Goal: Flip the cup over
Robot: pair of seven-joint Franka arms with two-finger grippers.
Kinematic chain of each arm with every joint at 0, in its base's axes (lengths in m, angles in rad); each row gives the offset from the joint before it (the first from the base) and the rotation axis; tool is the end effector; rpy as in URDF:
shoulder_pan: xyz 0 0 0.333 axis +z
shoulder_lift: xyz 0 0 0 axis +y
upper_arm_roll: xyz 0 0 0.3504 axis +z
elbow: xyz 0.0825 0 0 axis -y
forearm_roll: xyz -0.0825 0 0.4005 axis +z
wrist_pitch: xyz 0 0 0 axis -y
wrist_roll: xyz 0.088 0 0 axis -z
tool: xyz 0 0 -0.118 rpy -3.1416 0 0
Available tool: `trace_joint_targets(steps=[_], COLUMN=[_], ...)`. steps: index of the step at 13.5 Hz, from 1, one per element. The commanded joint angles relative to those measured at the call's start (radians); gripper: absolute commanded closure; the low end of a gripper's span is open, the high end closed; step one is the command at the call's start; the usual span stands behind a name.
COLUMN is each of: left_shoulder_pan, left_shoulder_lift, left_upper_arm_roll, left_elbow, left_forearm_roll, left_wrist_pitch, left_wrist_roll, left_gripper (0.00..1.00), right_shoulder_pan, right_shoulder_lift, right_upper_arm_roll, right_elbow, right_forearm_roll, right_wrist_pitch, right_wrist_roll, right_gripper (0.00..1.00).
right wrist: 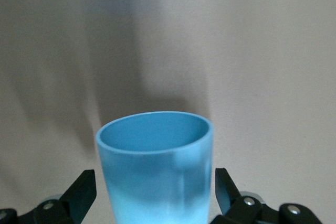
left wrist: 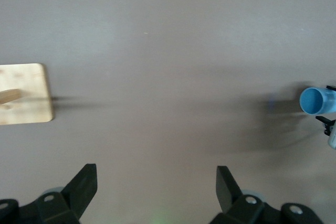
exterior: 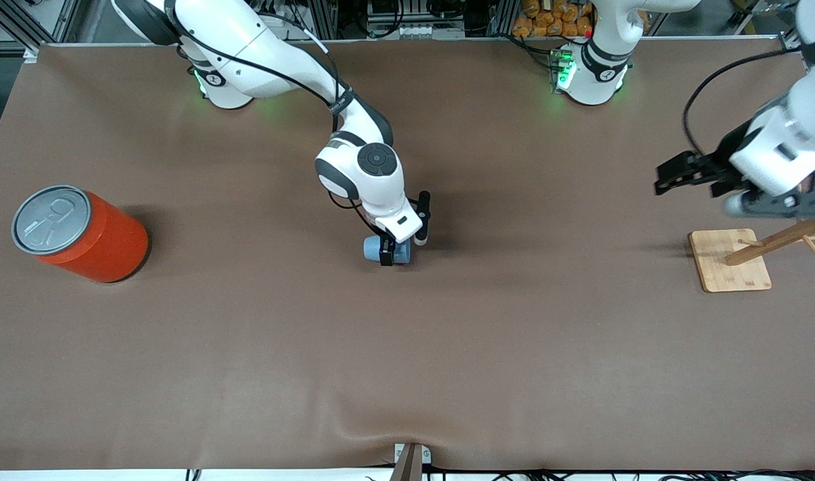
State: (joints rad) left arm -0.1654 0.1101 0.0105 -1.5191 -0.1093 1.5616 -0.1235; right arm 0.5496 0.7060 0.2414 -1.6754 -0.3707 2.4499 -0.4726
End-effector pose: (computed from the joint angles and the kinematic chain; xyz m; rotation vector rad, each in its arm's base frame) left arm 0.5957 -0.1065 0.6082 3.0410 -0.0437 -0.1247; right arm 0.5263 0.4973 0.2129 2.2626 2.0567 0.1746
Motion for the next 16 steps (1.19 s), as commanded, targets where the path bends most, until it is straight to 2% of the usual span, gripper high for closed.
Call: trace_joint_targets(steps=[1,4,5,8,13,16], left_shoulder_pan=[0.0,0.001,0.001,-0.009,-0.022,-0.043], left_shoulder_lift=[0.043,0.104,0.134,0.181,0.2,0.253], left_upper_arm_roll=[-0.038,-0.092,-0.104,-0.124,-0.168,-0.181], left_elbow=[-0.003,-0.004,-0.006,-0.056,-0.229,-0.231], left_forearm_roll=[-0.045,-0.067,-0.087,-0.185,-0.363,-0.488], left_wrist_pitch=[0.035,0.101,0.136,0.257,0.498,0.557], left_wrist_roll=[-0.033,-0.107,-0.108,-0.111,-0.113,-0.113], left_gripper=[0.0,0.0,0.0,0.0,0.0,0.0], right_shoulder_pan=[-0.013,-0.037,-0.055,-0.082,-0.082,-0.161], right_shoulder_lift=[-0.046,-0.066,-0.083,-0.137,-0.232,-0.338], right_upper_arm_roll=[0.007,0.006,0.006,0.004,0.003,-0.017], right_elbow=[0.0,-0.004,-0.004,-0.001,-0.006,-0.004], right_forearm_roll=[0.011,0.263,0.303,0.357,0.357,0.346], right_wrist_pitch=[-0.034,-0.054,-0.058,-0.152,-0.238,-0.363], right_wrist_roll=[0.029,0.029,0.031,0.118,0.432,0.477], right_gripper=[0.0,0.0,0.0,0.0,0.0,0.0])
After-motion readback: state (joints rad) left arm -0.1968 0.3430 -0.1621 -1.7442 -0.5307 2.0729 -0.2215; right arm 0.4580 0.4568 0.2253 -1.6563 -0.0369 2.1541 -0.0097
